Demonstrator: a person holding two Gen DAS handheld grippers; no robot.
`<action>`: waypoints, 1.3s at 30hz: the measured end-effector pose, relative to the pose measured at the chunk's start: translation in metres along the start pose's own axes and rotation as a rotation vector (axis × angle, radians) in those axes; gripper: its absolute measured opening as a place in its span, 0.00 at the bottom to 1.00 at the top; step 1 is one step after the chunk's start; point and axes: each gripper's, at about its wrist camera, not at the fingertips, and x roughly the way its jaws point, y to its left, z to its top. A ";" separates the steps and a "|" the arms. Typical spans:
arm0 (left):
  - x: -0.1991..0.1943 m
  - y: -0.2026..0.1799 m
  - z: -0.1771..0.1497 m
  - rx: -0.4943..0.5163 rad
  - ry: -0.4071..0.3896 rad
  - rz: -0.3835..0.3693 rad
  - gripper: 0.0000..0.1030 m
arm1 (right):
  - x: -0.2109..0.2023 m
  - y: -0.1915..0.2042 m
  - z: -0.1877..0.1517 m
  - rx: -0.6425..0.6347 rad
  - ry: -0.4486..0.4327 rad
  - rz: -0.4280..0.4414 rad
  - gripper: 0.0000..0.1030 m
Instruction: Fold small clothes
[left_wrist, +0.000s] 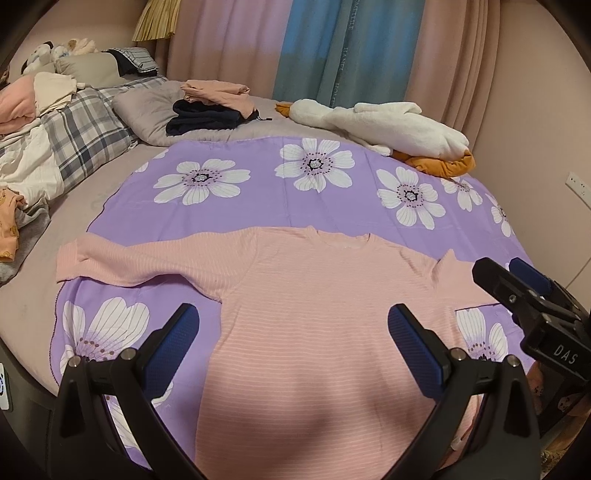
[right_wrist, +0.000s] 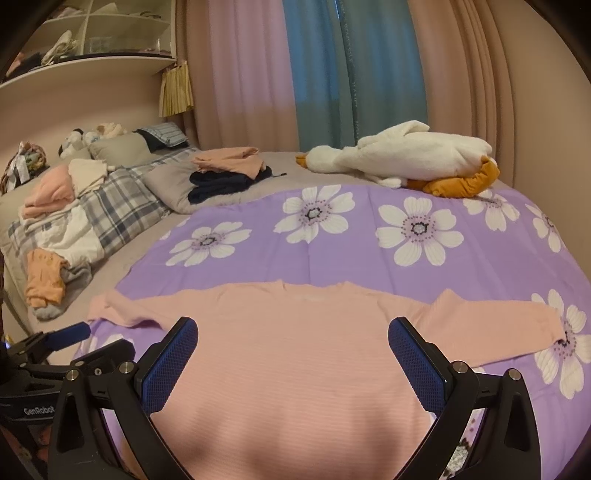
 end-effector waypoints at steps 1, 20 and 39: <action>0.000 0.000 0.000 0.001 0.003 -0.003 0.99 | 0.000 0.000 0.000 0.000 0.001 -0.001 0.99; 0.006 -0.011 -0.003 0.024 0.023 -0.026 0.99 | 0.000 -0.002 -0.002 -0.003 0.005 -0.006 0.99; 0.013 -0.017 -0.006 0.042 0.036 -0.022 0.99 | 0.002 -0.008 -0.003 0.001 0.018 -0.022 0.99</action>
